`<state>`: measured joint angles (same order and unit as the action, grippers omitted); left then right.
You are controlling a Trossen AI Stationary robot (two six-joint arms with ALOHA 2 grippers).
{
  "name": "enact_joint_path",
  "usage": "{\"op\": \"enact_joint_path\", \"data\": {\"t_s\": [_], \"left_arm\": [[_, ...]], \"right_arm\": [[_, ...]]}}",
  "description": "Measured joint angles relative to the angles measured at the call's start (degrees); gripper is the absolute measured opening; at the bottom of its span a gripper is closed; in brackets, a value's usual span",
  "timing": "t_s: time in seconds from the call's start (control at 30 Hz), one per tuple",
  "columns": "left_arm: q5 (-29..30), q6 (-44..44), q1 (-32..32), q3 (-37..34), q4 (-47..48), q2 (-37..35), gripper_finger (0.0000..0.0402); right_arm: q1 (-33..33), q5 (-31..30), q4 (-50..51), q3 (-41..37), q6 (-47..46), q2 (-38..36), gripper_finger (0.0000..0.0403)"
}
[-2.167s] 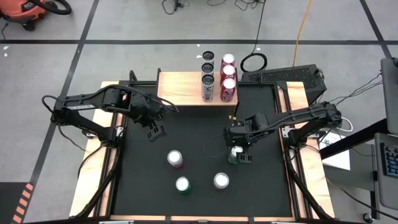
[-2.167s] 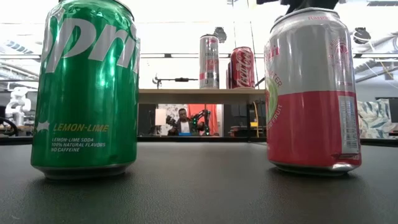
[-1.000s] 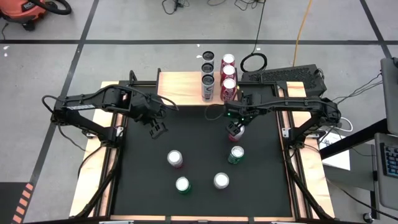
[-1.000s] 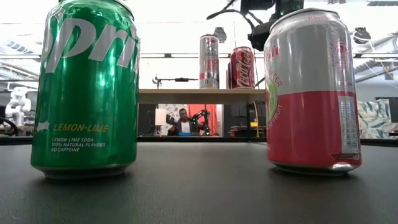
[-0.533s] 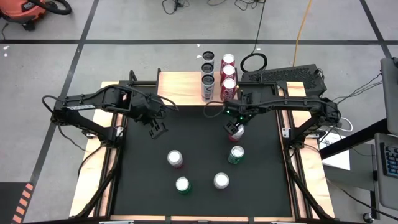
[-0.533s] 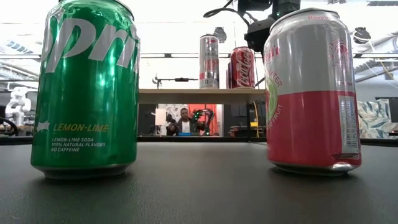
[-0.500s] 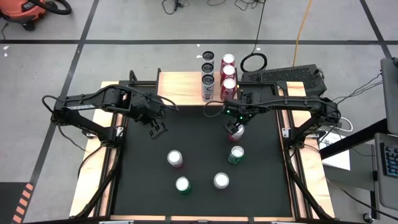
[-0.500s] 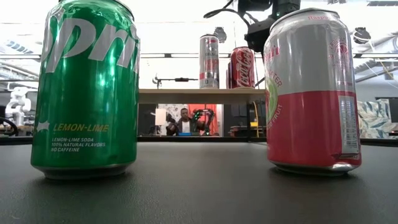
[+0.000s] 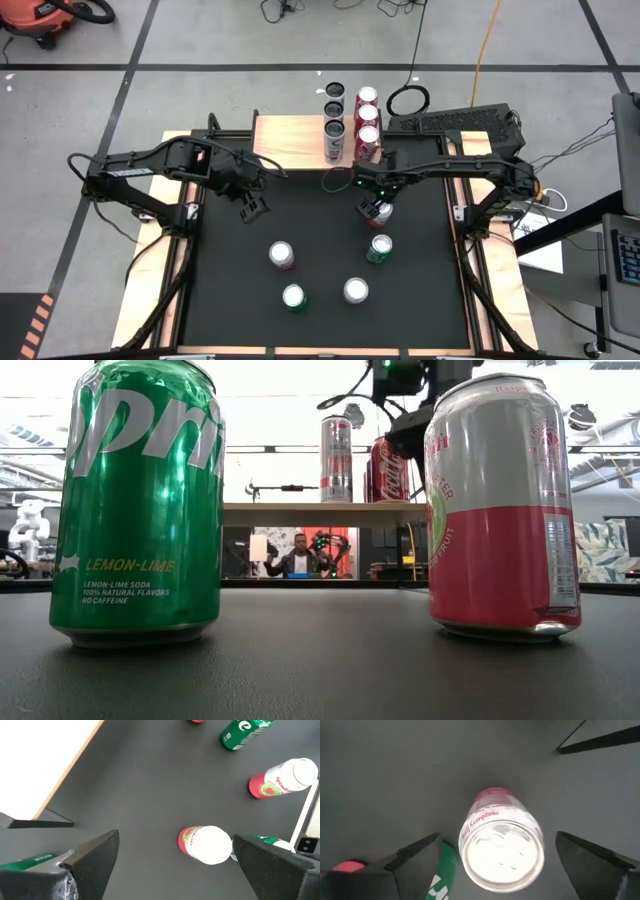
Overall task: Place canned beverage on shelf
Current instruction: Put the top pink white soda can on the shelf
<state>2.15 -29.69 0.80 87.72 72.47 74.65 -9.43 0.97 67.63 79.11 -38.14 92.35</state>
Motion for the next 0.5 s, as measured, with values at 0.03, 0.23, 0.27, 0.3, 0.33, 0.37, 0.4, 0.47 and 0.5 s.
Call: {"op": "enact_joint_path", "data": {"t_s": [0.03,0.23,0.27,0.3,0.33,0.37,0.4,0.47,0.5], "left_arm": [[-0.4,0.0,0.0,0.0,0.0,0.0,0.0393],[-0.5,0.0,0.0,0.0,0.0,0.0,0.0393],[-0.5,0.0,0.0,0.0,0.0,0.0,0.0393],[-0.5,0.0,0.0,0.0,0.0,0.0,0.0393],[-0.5,0.0,0.0,0.0,0.0,0.0,0.0393],[-0.5,0.0,0.0,0.0,0.0,0.0,0.0393],[-0.5,0.0,0.0,0.0,0.0,0.0,0.0393],[-0.5,0.0,0.0,0.0,0.0,0.0,0.0393],[-0.5,0.0,0.0,0.0,0.0,0.0,0.0393]], "right_arm": [[0.0,-0.1,0.2,0.0,0.1,0.7,0.037],[0.0,-0.7,-0.2,0.0,1.0,3.6,0.037],[0.0,-0.7,-0.2,0.0,1.0,4.1,0.037],[0.0,-0.7,-0.1,0.0,1.1,4.3,0.0369],[0.0,-0.6,-0.2,0.0,1.1,4.4,0.0367],[0.0,-0.6,-0.2,0.0,1.1,4.5,0.0365],[0.1,-0.6,-0.3,0.0,0.9,4.5,0.0362],[0.3,-0.7,-0.1,0.0,0.2,4.5,0.0355],[0.3,-0.7,0.0,0.0,0.0,4.5,0.0352]]}}
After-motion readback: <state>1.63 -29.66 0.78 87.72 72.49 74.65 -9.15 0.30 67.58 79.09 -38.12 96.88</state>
